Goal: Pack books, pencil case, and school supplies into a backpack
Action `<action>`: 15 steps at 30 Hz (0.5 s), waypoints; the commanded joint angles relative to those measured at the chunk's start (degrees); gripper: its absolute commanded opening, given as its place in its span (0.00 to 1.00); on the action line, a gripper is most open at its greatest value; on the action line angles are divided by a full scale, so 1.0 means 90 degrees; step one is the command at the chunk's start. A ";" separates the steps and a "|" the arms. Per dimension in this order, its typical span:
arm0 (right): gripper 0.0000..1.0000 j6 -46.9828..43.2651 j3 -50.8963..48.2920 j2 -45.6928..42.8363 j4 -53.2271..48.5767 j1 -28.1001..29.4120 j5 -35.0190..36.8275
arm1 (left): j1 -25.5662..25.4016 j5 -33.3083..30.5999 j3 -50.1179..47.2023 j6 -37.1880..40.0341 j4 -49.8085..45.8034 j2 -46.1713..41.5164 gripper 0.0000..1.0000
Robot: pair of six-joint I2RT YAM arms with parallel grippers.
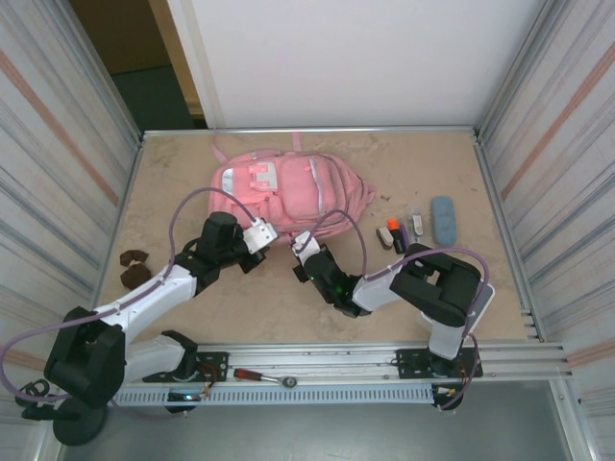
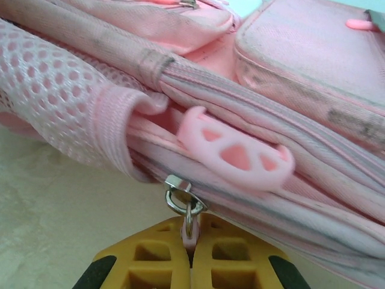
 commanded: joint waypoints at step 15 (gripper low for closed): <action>0.00 0.1740 -0.1131 -0.2257 -0.2600 -0.1758 -0.0935 | 0.0658 -0.0218 -0.0236 0.0605 0.0701 -0.0138 0.00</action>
